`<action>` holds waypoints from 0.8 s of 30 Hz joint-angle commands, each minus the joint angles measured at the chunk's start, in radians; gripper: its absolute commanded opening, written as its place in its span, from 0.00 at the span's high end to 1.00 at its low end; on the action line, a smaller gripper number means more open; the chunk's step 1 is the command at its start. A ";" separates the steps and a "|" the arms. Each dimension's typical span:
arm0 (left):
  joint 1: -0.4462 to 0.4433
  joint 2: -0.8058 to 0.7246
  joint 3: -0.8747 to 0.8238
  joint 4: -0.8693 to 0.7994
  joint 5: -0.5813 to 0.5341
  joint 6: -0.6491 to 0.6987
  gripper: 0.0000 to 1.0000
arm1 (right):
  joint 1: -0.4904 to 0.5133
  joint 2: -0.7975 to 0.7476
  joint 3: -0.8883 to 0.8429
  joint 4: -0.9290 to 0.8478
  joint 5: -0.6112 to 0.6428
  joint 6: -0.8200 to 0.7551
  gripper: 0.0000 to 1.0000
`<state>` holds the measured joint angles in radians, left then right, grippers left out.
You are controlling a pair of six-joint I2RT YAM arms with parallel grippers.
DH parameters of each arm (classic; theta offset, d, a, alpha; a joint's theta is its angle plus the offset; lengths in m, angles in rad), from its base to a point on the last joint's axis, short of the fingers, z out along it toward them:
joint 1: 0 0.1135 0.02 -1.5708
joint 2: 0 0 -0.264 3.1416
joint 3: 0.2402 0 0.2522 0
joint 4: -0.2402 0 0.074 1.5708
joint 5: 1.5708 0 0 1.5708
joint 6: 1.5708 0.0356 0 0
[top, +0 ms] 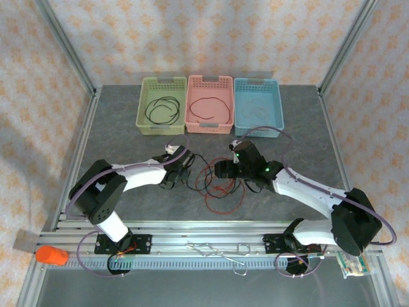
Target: Untangle the cables
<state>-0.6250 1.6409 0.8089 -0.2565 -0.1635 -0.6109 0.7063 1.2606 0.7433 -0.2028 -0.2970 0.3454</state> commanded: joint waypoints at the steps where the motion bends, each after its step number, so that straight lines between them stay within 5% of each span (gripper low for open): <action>1: 0.011 0.029 0.020 0.024 0.006 0.019 0.50 | 0.007 -0.032 0.024 0.013 0.012 -0.010 0.28; 24: 0.013 0.036 0.016 0.046 -0.052 0.041 0.84 | 0.007 -0.036 0.040 0.023 0.013 -0.022 0.27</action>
<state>-0.6262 1.6653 0.8223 -0.2081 -0.1543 -0.5743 0.7063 1.2358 0.7467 -0.1928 -0.3004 0.3382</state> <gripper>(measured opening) 0.173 0.725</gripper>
